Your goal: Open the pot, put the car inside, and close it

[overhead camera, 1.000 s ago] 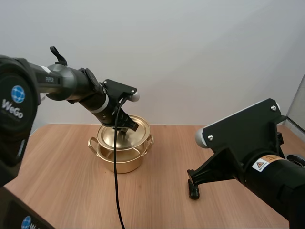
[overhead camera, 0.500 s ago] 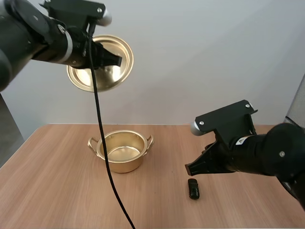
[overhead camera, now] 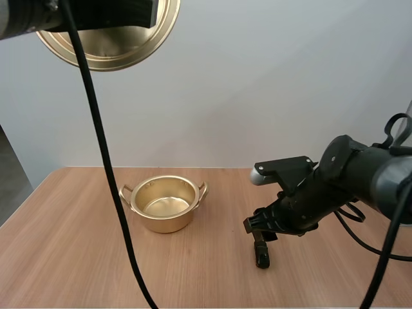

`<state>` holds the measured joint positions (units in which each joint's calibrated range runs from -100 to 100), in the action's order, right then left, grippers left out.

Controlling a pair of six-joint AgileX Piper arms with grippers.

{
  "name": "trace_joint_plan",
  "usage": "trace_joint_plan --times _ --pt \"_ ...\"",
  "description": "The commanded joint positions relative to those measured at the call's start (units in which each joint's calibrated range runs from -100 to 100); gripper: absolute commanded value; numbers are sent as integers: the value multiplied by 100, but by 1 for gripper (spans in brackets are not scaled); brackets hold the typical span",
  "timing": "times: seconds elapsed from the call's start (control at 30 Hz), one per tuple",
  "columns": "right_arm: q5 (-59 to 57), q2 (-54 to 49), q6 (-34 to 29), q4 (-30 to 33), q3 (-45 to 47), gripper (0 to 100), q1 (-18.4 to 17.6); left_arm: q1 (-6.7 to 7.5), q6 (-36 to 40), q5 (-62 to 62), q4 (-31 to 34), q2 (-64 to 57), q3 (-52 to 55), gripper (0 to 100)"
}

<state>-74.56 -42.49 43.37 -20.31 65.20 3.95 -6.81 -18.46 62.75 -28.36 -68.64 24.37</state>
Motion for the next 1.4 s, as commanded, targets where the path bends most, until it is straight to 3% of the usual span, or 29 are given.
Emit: trace_joint_plan --times 0.0,0.33,1.03,1.37 --pt "20 281 47 -5 4 91 -1 -4 3 118 -4 -101 0 0" --pt "255 551 556 -401 4 91 -1 -4 45 225 -14 -101 0 0" --pt "1468 2059 804 -303 4 88 -153 -6 122 420 -14 -101 0 0" --pt "1663 2329 887 -204 4 88 -153 -132 122 439 -203 -101 0 0"
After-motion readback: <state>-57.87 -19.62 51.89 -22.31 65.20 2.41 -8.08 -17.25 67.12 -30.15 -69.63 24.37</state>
